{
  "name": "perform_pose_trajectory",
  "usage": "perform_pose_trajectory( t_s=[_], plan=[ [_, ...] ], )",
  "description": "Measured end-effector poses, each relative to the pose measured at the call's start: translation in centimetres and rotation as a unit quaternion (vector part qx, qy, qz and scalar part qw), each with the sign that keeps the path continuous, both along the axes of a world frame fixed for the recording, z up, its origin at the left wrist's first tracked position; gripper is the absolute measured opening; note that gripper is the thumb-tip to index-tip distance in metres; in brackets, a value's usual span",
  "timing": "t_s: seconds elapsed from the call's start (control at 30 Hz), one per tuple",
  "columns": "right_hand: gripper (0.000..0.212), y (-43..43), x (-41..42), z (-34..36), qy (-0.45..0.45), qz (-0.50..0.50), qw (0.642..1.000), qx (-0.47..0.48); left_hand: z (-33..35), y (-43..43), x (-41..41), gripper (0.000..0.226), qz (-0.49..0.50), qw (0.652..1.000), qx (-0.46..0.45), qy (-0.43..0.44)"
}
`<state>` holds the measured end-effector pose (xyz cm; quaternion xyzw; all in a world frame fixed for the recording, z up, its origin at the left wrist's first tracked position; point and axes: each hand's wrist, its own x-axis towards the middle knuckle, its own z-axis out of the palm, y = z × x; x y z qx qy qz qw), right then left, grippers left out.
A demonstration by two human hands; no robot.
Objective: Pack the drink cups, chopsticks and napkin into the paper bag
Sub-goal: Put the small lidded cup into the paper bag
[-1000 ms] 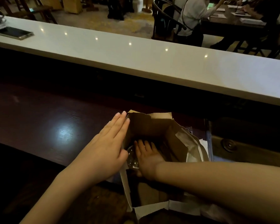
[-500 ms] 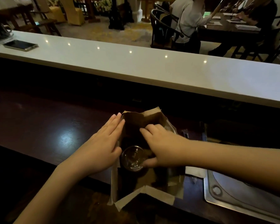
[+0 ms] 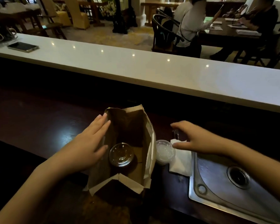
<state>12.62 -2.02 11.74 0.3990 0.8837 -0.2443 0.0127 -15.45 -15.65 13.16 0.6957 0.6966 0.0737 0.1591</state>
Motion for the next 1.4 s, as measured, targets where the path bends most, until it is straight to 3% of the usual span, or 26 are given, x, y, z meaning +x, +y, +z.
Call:
perform_pose_trajectory(
  t_s=[0.1, 0.2, 0.27, 0.4, 0.7, 0.87, 1.17, 1.27, 1.4],
  plan=[
    [0.101, 1.3, 0.1, -5.5, -0.07, -0.017, 0.996, -0.051, 0.4, -0.9, 1.2, 0.068, 0.004, 1.0, 0.019, -0.002],
    [0.114, 1.8, -1.1, -9.1, -0.084, -0.016, 0.994, -0.063, 0.8, -2.5, 2.3, 0.067, -0.039, 0.997, 0.064, -0.001],
    [0.116, 2.1, -2.0, -10.3, -0.097, 0.002, 0.993, -0.064, 0.9, -3.9, 3.1, 0.072, -0.06, 0.995, 0.077, -0.022],
    [0.115, 2.5, -3.3, -11.3, -0.13, 0.042, 0.988, -0.073, 0.9, -6.7, 4.5, 0.049, -0.1, 0.992, 0.07, -0.041],
    [0.109, 1.7, -4.0, -11.2, -0.153, 0.06, 0.986, -0.016, -0.6, -9.6, 6.1, 0.034, -0.101, 0.991, 0.087, -0.025],
    [0.106, 0.4, -2.4, -5.9, -0.109, 0.013, 0.994, 0.009, -1.3, -9.7, 6.0, 0.021, -0.14, 0.981, 0.133, -0.016],
    [0.102, -6.4, -3.1, 14.2, 0.0, 0.005, 0.998, 0.06, -2.4, -9.1, 6.6, 0.021, -0.172, 0.958, 0.229, -0.006],
    [0.074, -8.1, -6.7, 14.9, 0.044, 0.01, 0.999, 0.028, -3.0, -9.0, 7.0, 0.018, -0.184, 0.948, 0.26, 0.008],
    [0.098, -8.9, -11.3, 9.3, 0.0, -0.013, 1.0, 0.011, -3.4, -9.1, 7.2, 0.017, -0.195, 0.941, 0.275, 0.028]
  ],
)
